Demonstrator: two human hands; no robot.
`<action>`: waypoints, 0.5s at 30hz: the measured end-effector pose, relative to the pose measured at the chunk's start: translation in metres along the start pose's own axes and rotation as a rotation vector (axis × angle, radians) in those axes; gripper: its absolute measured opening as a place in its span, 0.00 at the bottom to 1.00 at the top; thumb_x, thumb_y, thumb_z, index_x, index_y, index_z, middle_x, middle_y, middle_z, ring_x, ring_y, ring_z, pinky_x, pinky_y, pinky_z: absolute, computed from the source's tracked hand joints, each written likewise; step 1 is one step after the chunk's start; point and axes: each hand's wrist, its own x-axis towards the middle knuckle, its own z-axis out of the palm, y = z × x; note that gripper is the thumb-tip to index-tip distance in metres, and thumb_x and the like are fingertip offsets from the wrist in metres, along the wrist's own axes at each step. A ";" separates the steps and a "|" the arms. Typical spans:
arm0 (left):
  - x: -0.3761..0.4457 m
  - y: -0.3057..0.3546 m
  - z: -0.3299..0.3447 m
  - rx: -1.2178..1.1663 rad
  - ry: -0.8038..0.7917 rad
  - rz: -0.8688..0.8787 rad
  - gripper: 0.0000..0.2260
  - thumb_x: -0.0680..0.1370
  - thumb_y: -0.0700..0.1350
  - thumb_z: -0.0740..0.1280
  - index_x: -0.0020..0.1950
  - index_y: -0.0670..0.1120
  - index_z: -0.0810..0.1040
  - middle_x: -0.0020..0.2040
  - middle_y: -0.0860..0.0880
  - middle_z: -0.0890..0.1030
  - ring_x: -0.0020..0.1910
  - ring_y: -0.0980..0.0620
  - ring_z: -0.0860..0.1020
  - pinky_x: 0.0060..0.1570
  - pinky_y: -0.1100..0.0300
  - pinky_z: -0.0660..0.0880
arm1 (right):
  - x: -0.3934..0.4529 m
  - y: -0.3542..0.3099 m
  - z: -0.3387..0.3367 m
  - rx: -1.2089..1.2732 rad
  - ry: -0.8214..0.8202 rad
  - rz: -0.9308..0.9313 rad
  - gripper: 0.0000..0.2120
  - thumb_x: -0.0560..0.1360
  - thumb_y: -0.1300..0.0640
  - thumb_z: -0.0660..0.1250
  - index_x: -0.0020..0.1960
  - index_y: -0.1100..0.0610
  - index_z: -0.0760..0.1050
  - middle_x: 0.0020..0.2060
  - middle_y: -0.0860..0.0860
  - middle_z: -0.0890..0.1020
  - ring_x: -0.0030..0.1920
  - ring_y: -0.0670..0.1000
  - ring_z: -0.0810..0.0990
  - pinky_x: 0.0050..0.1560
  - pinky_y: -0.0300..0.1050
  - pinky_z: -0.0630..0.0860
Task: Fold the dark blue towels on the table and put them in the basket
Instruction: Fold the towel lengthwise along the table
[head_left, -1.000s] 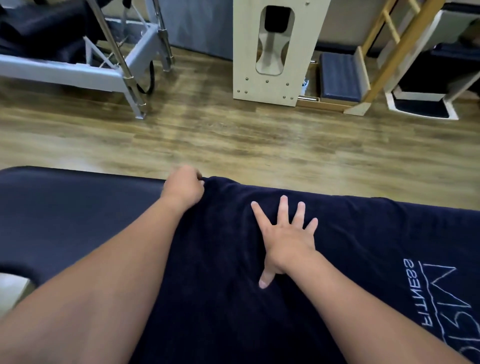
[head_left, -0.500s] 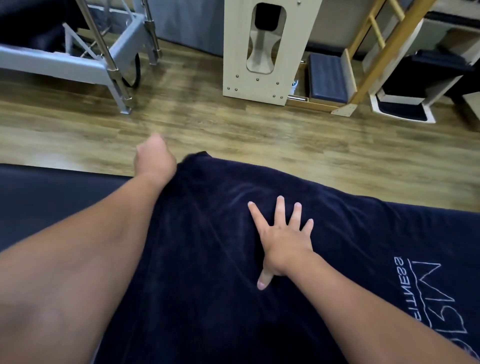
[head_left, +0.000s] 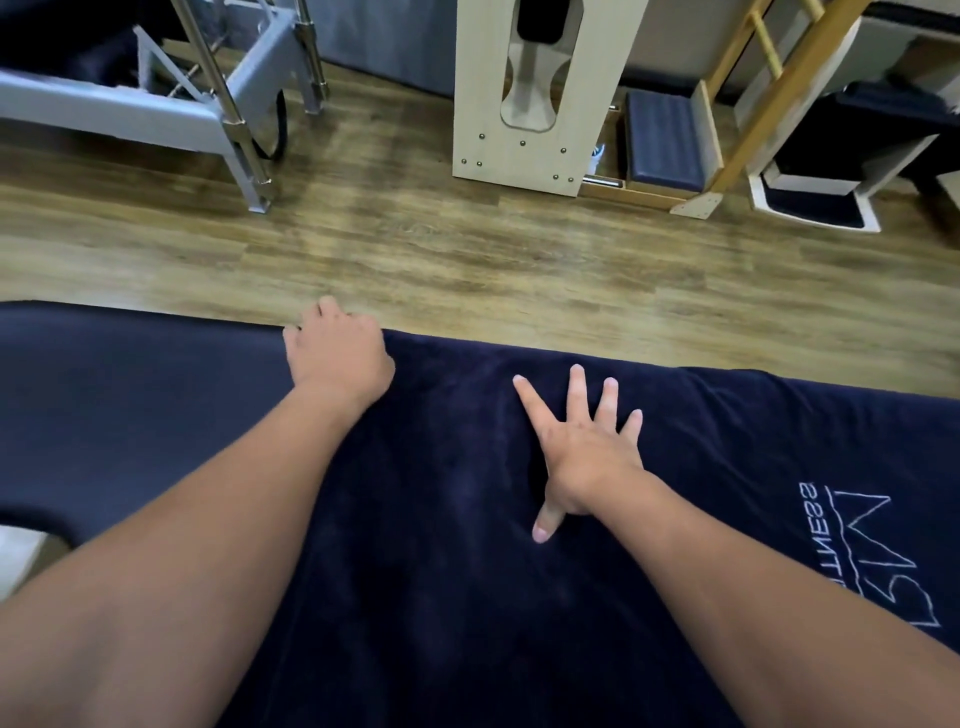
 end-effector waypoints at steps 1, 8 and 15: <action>-0.004 0.001 -0.002 -0.016 0.023 0.003 0.12 0.80 0.47 0.61 0.57 0.42 0.78 0.62 0.39 0.75 0.62 0.39 0.71 0.58 0.47 0.67 | 0.000 0.000 0.000 0.002 0.000 0.005 0.81 0.52 0.42 0.87 0.68 0.33 0.17 0.72 0.57 0.19 0.73 0.71 0.24 0.72 0.77 0.40; -0.005 -0.022 -0.001 -0.391 -0.153 -0.185 0.09 0.79 0.48 0.65 0.43 0.44 0.72 0.54 0.41 0.79 0.52 0.38 0.77 0.54 0.49 0.74 | -0.003 -0.005 -0.002 0.006 0.009 0.014 0.80 0.52 0.43 0.87 0.70 0.33 0.19 0.73 0.57 0.20 0.73 0.70 0.24 0.72 0.78 0.40; -0.010 -0.042 -0.003 -0.923 -0.019 -0.449 0.08 0.82 0.44 0.66 0.51 0.39 0.79 0.56 0.40 0.80 0.45 0.42 0.75 0.45 0.55 0.72 | -0.051 -0.001 0.015 0.020 0.329 -0.253 0.59 0.68 0.41 0.78 0.78 0.34 0.34 0.80 0.52 0.33 0.78 0.63 0.30 0.74 0.76 0.42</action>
